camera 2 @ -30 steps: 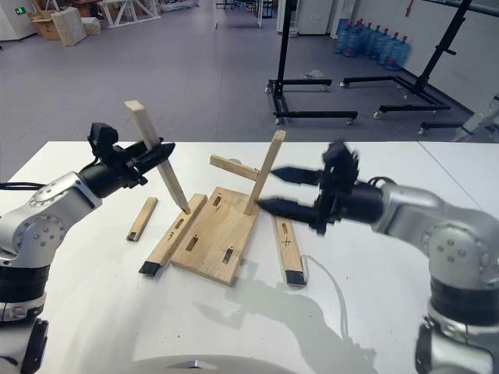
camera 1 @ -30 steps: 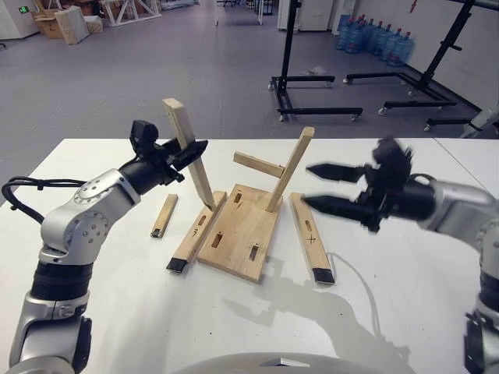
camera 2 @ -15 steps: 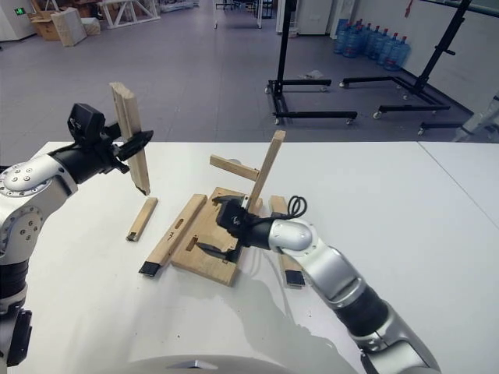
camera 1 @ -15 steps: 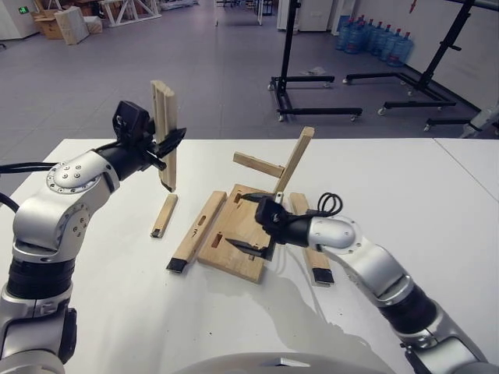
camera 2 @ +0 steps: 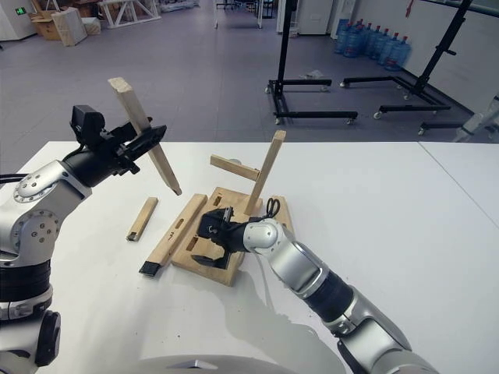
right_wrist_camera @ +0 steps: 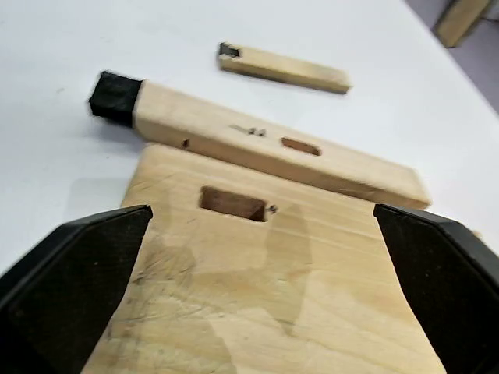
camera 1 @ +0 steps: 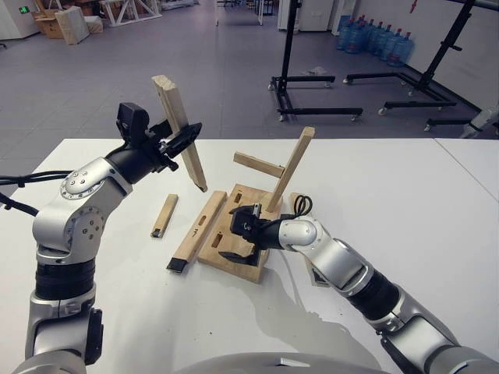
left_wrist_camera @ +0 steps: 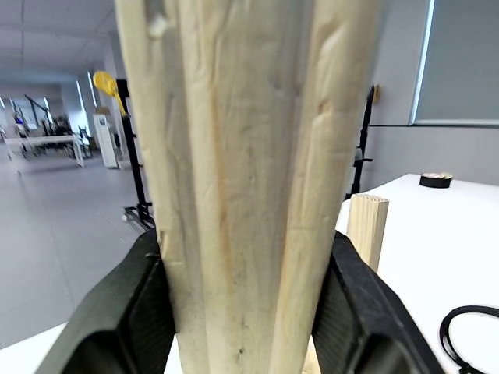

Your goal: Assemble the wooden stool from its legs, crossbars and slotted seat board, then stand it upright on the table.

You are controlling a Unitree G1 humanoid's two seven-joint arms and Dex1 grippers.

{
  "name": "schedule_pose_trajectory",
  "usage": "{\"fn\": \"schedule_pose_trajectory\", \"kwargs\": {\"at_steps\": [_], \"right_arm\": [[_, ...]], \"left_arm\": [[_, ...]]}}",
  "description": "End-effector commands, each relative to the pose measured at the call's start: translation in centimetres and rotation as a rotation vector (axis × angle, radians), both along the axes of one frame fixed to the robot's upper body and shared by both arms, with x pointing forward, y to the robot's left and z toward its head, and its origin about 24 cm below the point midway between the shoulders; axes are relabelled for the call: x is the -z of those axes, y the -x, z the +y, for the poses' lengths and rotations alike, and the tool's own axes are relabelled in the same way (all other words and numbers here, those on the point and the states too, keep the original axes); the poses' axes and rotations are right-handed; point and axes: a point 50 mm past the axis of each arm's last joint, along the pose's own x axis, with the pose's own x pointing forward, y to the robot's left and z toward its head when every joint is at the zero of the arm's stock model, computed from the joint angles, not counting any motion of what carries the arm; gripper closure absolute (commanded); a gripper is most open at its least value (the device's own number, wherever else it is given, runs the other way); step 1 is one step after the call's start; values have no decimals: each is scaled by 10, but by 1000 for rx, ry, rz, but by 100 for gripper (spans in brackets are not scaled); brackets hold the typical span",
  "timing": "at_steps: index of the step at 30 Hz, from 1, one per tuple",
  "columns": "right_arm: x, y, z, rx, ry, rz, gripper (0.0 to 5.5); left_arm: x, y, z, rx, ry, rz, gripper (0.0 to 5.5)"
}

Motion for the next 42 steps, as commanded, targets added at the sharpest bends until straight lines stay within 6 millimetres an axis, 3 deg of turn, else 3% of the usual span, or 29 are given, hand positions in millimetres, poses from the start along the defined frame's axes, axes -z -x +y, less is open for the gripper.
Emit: {"fn": "schedule_pose_trajectory", "kwargs": {"at_steps": [1,7,11,18,22,25,33,39,42], "right_arm": [[6,-5,-8,-24,75,-15,25],[18,-5,-14,-55,155,-1,25],[26,1,-32,-103,256,15,25],[41,23,-98,-176,485,95,25],[32,35,-133,-211,567,152,25],[22,35,-146,-220,596,157,25],[4,36,-150,-270,566,144,25],[-36,9,-123,-187,336,24,25],[-53,4,-120,-164,264,15,25]], "left_arm": [[0,-4,-4,77,73,63,344],[1,-8,-7,80,107,72,344],[-1,-11,-6,64,124,67,344],[2,-11,-2,43,158,72,344],[6,-7,0,39,191,97,344],[8,-5,1,39,213,118,344],[9,-1,-4,62,188,104,344],[9,4,-13,69,192,65,344],[12,4,-13,91,196,72,344]]}}
